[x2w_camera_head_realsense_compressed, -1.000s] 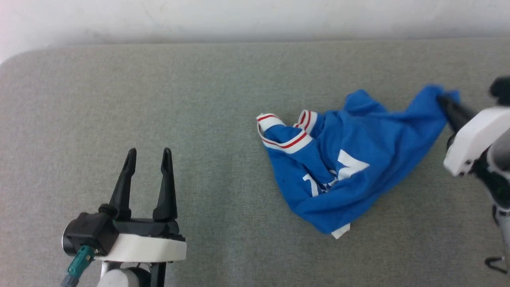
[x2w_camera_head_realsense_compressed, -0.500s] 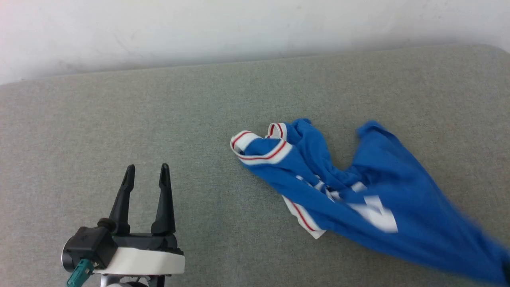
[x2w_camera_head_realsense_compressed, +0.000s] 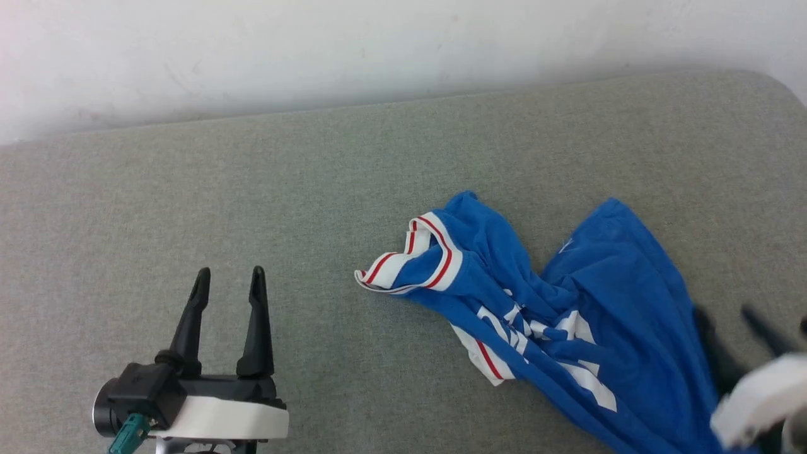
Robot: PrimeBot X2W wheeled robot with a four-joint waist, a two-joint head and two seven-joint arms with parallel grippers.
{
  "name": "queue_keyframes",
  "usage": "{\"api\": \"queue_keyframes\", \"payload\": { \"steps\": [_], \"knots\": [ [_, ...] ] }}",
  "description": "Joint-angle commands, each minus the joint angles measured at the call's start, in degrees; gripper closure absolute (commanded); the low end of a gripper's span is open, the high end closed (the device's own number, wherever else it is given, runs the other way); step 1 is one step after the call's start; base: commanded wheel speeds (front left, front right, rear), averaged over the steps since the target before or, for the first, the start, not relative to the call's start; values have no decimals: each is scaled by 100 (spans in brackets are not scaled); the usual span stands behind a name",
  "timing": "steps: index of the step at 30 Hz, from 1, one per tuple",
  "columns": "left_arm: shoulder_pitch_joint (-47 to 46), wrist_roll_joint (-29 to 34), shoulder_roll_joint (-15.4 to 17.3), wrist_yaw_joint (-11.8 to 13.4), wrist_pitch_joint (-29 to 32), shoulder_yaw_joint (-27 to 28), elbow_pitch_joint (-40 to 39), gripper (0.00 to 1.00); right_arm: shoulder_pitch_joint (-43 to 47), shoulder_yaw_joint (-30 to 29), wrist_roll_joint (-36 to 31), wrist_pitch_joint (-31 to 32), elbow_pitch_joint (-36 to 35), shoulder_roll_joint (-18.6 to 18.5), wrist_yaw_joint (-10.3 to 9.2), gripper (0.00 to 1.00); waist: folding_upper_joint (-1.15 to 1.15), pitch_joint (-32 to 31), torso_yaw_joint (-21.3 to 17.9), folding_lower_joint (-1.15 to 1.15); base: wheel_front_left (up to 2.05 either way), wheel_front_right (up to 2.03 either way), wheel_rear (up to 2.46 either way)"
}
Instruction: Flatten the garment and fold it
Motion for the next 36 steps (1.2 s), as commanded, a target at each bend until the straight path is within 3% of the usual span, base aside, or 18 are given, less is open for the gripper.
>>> {"api": "queue_keyframes", "payload": {
  "steps": [1, 5, 11, 20, 21, 22, 24, 28, 33, 36],
  "knots": [
    [36, 44, -11, -43, -26, 22, 5, 0, -387, 91, -14, -76, -126, -210, -5, 0, 0, -10, -17, 0, 0, 0, 0],
    [-30, 55, -11, -66, -26, -9, -25, 0, -1407, 353, -131, 41, 82, -638, -5, 0, 0, 115, 34, 0, 0, 0, 0],
    [-298, 68, -11, -110, -26, -119, -65, 0, -2481, 602, -180, 669, 1332, -810, -5, 0, 0, 569, 296, 0, 0, 0, 0],
    [-586, -7, -11, -91, -26, -178, 1, 0, -3004, 770, -357, 963, 2986, -1048, -5, 0, 0, 881, 563, 0, 0, 0, 0],
    [-594, -7, -11, -91, -26, -172, 16, 0, -3006, 855, -298, 978, 3079, -1050, -5, 29, 0, 878, 557, 0, 0, 0, 0],
    [-593, -7, -11, -87, -26, -158, 29, 0, -3015, 918, -225, 977, 3149, -1050, -5, 100, 0, 860, 533, 0, 0, 0, 0],
    [-591, -7, -11, -80, -26, -121, 37, 0, -3033, 1104, -50, 1018, 3198, -1083, -5, 100, 0, 814, 453, 0, 0, 0, 0],
    [-572, 17, -12, -102, -26, -95, 57, 0, -3100, 938, 99, 517, 2912, -1213, -5, 100, 0, 681, 277, 0, 0, 0, 0],
    [-525, -25, -12, -62, -26, -84, 33, 0, -2488, -267, -92, -158, 2281, -1037, -5, 100, 0, 559, 137, 0, 0, 0, 0],
    [-482, -34, -12, -45, -26, -108, 27, 0, -1668, -1111, -423, -267, 1954, -653, -5, 100, 0, 559, 117, 0, 0, 0, 0]
  ]
}}
